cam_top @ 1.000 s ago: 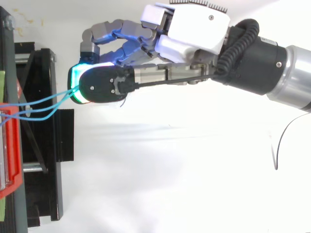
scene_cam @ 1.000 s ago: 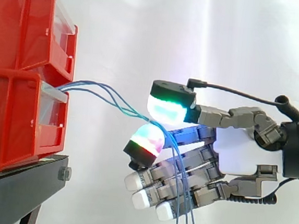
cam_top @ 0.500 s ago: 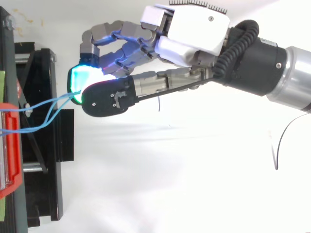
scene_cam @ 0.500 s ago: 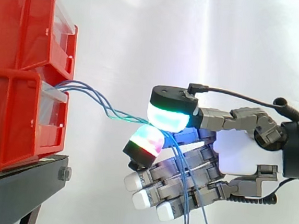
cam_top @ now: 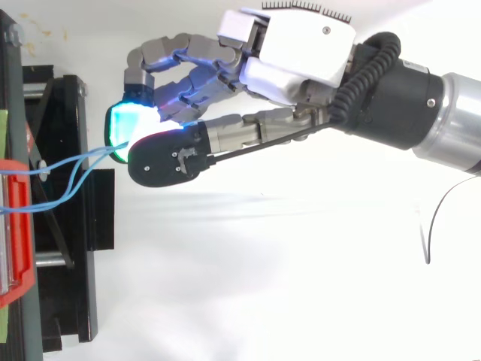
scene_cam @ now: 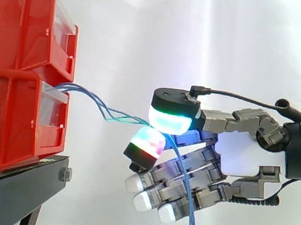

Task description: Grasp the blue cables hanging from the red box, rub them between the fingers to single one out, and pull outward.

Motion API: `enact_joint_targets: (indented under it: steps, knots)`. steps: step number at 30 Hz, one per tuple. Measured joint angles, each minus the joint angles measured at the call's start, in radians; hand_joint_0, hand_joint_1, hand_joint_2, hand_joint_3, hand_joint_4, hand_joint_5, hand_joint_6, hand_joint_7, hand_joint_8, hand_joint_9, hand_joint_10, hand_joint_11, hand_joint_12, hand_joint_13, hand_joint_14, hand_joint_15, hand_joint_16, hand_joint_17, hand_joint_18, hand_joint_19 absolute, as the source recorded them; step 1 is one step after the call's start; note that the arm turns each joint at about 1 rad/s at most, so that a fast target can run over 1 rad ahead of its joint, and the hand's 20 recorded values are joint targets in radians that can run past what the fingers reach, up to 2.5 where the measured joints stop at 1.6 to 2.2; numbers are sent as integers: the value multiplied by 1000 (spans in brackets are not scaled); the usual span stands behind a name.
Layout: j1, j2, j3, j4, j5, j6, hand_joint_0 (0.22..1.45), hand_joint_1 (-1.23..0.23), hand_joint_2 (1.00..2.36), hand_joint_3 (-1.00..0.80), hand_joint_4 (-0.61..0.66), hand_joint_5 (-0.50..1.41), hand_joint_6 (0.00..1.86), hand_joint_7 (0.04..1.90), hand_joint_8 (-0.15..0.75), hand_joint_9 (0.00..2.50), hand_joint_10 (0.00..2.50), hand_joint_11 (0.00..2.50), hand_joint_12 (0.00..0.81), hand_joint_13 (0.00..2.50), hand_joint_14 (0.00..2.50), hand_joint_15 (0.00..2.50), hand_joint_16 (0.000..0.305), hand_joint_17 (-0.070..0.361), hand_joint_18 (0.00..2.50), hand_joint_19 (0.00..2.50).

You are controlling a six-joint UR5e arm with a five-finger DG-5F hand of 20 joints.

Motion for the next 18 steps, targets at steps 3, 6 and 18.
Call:
enact_joint_targets:
  steps: [3,6,18]
  knots:
    - [0,0,0,-6,0,3,772,-859,1016,-206,265,-139,502,1058,224,719,8,329,322,662,12,302,40,90,564,432]
    - [0,0,0,-9,0,8,781,-870,1019,-116,235,-133,502,1145,222,715,8,332,320,644,11,295,40,90,545,454]
    - [5,0,1,-11,0,17,745,-885,1015,-195,232,-139,501,1152,222,695,8,332,322,630,11,291,40,91,554,438]
